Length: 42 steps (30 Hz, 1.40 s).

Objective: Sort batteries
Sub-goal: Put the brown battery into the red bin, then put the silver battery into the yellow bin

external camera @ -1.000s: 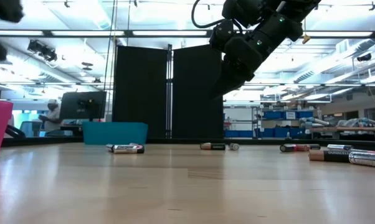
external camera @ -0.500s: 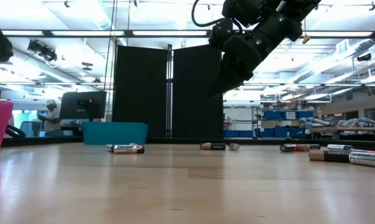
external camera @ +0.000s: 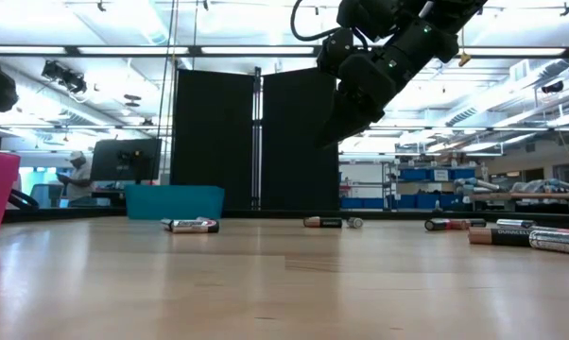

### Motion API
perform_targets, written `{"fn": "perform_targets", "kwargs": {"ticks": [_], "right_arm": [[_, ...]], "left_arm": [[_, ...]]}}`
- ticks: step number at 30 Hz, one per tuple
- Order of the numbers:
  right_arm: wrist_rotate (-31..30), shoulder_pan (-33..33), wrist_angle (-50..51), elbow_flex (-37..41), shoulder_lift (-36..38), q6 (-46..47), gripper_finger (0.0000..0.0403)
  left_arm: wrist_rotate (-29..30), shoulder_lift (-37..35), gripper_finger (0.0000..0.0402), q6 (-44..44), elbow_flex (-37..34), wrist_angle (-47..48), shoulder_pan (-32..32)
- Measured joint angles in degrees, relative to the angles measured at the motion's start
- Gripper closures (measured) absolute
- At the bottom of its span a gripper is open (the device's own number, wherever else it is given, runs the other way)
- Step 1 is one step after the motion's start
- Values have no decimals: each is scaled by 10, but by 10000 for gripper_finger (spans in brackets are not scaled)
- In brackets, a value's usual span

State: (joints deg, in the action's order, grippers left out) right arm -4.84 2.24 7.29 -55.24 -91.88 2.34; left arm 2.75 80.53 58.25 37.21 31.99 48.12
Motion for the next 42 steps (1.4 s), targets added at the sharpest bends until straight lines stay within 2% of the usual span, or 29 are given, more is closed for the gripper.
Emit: {"fn": "perform_targets", "kwargs": {"ticks": [6,16,20,26,29,35,38,42], "right_arm": [[0,0,0,0,0,1,387],[0,0,0,0,0,-5,370],[7,0,3,0,0,-13,373],[8,-12,6,0,2,-40,395],[8,-19,8,0,13,-46,391],[-12,-25,28,2,21,-51,396],[-15,-24,-6,26,21,-51,396],[-13,-17,-71,74,21,-32,396]], "left_arm": [[-31,1,291,9,8,12,0],[-19,1,282,4,98,155,0],[29,0,303,1,125,204,0],[105,-39,387,-20,130,215,-9],[151,-69,393,-28,129,225,-15],[237,-130,397,-68,85,167,-36],[275,-155,398,-101,55,107,-47],[313,-180,399,-186,5,-8,-78]]}}
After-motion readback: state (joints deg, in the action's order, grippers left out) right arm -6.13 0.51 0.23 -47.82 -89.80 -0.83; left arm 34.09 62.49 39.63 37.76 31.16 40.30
